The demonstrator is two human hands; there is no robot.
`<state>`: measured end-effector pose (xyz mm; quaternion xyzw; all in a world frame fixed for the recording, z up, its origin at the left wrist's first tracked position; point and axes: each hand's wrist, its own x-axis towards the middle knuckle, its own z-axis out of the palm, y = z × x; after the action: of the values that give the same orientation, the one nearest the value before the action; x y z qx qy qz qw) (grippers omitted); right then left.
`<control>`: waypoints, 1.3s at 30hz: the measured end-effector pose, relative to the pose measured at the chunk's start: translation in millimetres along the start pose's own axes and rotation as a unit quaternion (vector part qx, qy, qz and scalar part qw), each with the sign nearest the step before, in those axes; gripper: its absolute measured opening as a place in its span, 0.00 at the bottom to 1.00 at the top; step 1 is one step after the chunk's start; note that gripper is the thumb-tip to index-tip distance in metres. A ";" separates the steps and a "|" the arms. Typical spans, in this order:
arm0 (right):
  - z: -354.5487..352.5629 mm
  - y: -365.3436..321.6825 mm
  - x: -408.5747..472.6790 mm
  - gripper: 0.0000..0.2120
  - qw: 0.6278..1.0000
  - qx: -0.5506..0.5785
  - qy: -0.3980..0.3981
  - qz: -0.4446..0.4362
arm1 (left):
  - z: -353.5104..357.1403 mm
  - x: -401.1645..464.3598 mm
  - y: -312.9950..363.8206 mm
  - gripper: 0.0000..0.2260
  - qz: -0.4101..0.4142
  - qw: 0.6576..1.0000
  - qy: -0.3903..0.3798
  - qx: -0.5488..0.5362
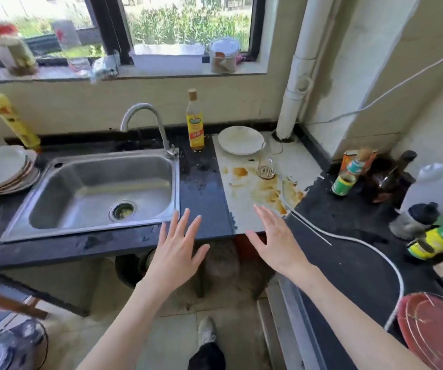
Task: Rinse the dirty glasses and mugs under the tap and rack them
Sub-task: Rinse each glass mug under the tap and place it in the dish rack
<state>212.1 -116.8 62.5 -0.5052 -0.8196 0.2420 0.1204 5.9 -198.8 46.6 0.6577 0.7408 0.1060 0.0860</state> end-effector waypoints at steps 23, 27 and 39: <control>4.4 126.0 301.5 0.25 0.895 0.281 0.002 0.347 | 40.1 240.1 -42.3 0.27 -0.068 0.991 -0.090 -0.068; 9.6 133.9 321.7 0.23 0.888 0.291 0.007 0.355 | 38.0 245.6 -48.5 0.26 -0.113 0.986 -0.069 -0.103; 18.2 73.2 300.9 0.14 0.930 0.290 -0.066 0.218 | 21.6 233.5 -110.7 0.27 -0.142 0.972 -0.039 -0.182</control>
<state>121.8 172.2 -5.1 -0.5976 -0.5895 0.5219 0.1517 -122.1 21.5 -1.3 0.5223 0.7913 0.2003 0.2469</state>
